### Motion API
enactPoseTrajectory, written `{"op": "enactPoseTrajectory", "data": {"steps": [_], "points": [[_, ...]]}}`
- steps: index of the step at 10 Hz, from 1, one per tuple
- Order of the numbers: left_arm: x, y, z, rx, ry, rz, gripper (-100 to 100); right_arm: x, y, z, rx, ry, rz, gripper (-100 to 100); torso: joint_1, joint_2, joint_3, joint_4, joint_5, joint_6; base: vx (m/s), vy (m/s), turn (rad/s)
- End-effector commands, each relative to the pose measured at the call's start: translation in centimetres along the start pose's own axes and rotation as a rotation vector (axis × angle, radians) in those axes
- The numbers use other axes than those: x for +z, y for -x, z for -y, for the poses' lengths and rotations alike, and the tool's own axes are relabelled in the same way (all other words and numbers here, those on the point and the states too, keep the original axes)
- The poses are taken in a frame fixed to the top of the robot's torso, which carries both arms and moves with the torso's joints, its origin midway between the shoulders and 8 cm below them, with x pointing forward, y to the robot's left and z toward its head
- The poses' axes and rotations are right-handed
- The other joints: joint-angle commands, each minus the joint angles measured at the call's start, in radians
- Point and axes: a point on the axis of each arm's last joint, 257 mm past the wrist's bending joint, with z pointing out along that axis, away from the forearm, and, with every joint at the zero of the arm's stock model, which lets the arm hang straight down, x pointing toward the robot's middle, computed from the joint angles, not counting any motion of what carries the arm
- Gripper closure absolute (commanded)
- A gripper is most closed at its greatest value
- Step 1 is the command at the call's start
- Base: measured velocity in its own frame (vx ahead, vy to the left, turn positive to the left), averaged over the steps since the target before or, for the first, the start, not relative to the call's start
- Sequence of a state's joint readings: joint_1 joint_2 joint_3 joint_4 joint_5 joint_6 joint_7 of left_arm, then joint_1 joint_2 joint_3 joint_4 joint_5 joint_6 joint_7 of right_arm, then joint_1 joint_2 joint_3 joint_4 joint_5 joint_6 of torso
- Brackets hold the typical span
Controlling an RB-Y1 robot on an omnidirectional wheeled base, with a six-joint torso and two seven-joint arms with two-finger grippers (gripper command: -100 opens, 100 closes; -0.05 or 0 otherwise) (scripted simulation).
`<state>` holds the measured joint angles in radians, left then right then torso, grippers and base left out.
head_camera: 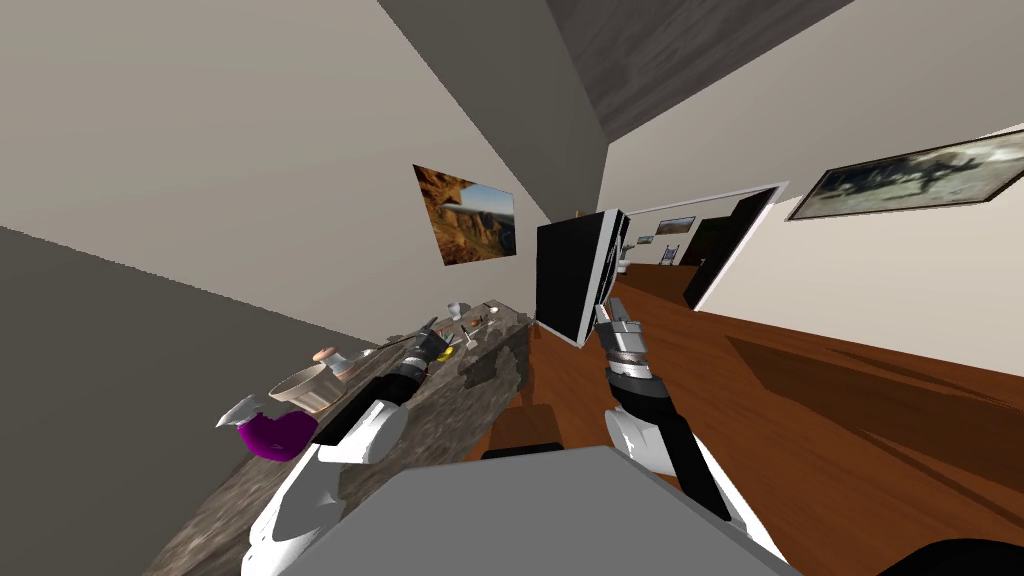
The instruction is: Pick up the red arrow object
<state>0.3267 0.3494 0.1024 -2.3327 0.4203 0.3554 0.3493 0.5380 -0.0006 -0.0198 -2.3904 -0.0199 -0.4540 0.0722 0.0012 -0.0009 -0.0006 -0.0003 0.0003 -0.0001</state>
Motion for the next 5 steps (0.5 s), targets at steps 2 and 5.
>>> {"op": "enactPoseTrajectory", "data": {"steps": [2,5], "points": [[0.1,0.4,-1.3,-0.025,0.055,0.014,-100,0.0,0.0,0.0,0.000,0.000,0.000,0,0.000,0.000,0.000,0.000,0.000,0.000,0.010,0.020,-0.032],[0.4,1.0,-2.7,-0.071,0.125,0.027,-100,0.0,0.0,0.0,0.000,0.000,0.000,0,0.000,0.000,0.000,0.000,0.000,0.000,0.012,0.023,-0.048]]}}
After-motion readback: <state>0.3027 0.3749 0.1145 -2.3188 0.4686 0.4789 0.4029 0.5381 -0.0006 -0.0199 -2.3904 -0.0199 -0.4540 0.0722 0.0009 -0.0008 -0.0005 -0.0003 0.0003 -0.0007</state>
